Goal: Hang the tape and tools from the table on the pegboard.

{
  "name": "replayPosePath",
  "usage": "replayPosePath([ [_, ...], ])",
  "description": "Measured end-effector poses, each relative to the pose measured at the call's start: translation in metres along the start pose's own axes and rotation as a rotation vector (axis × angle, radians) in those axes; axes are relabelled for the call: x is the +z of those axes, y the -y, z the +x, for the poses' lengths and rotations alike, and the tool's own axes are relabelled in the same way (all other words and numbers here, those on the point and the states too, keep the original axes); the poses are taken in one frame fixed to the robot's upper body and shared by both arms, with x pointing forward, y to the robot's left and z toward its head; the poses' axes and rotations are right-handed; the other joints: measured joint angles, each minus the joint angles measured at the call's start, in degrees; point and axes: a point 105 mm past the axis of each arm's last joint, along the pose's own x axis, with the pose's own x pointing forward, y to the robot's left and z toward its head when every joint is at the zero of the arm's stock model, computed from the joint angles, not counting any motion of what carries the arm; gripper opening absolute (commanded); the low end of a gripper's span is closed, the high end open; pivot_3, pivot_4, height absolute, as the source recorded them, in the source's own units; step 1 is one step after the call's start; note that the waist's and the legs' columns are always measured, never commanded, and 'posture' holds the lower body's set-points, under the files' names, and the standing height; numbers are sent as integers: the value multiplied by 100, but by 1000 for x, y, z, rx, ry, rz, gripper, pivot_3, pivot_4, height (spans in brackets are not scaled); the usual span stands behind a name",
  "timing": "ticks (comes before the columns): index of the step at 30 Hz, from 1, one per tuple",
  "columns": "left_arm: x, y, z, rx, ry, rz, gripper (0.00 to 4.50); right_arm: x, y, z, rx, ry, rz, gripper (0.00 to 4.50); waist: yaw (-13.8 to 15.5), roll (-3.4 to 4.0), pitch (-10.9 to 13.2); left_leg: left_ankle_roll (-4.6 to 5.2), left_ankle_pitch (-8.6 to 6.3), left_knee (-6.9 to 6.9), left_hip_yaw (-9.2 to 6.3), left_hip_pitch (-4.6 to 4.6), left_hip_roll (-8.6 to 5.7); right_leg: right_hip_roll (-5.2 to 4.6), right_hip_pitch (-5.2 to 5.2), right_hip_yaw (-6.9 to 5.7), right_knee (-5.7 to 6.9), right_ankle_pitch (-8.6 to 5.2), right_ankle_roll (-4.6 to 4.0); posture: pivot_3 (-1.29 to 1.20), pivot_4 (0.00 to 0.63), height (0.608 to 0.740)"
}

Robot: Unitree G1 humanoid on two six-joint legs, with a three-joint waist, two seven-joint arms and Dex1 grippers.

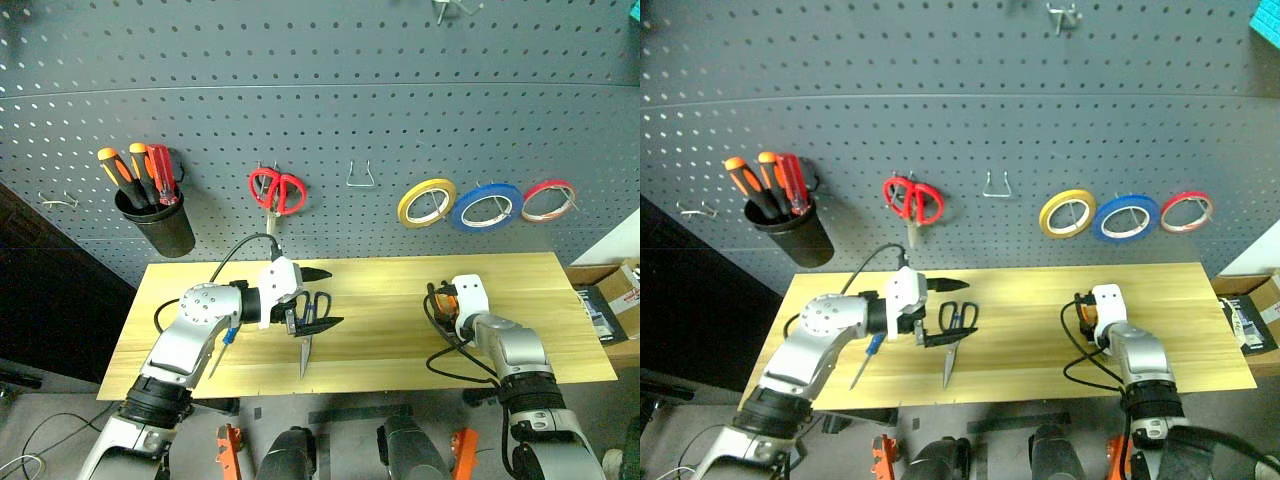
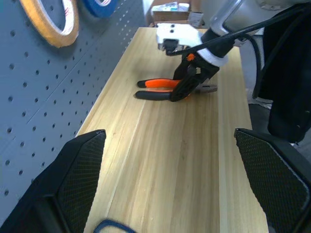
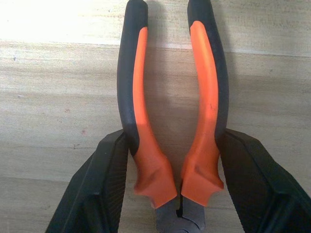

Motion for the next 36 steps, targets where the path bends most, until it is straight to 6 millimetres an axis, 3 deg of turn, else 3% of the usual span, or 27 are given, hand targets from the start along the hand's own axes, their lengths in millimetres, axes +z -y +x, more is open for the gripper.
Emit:
replayPosePath([
  [2, -4, -1, -13, 62, 14, -69, 4500, 11, -22, -17, 30, 97, -43, 2558, -9, 9, 6, 0, 0, -6, 2, -27, 5, 0, -39, 9, 4, 0, 0, -111, 222, 740],
  [6, 13, -15, -35, 222, 120, -129, 4500, 72, -88, -76, 135, 440, -101, 2558, -12, 10, 6, -11, 6, 9, -4, -81, 13, -7, -101, 3, 36, 0, -1, -106, 225, 740],
  [9, 25, -21, -48, 297, 183, -143, 4500, 95, -119, -105, 194, 579, -112, 2557, 43, 7, 5, -13, 6, 10, -11, -77, 9, -5, -89, -7, 25, 0, -1, -89, 225, 740],
  [12, 25, -27, -63, 392, 212, -168, 4500, 121, -139, -120, 208, 681, -130, 2557, 103, 6, 6, -15, 8, 13, -15, -77, -8, -9, -90, -7, 25, 6, -3, -79, 223, 740],
  [17, 29, -35, -72, 474, 236, -162, 4500, 187, -155, -152, 230, 938, -154, 2557, 170, 6, 6, -25, 14, 9, -34, -67, -5, -3, -92, -23, 28, 9, -7, -65, 218, 740],
  [24, 46, -45, -65, 499, 286, -126, 4500, 254, -155, -153, 180, 1116, -206, 2557, 179, 5, 5, -42, 23, 7, -26, -70, -10, -5, -88, -19, 27, 10, -8, -36, 213, 740],
  [28, 52, -43, -54, 481, 305, -119, 4500, 266, -148, -143, 123, 1158, -260, 2557, 168, 5, 5, -45, 25, 2, -16, -73, -9, -5, -92, -17, 25, 10, -8, -23, 211, 740],
  [36, 61, -39, -32, 427, 333, -113, 4500, 271, -147, -133, 97, 1193, -304, 2552, 174, 5, 5, -36, 35, 14, -22, -68, -10, -4, -95, -19, 70, 14, -15, -31, 209, 740],
])
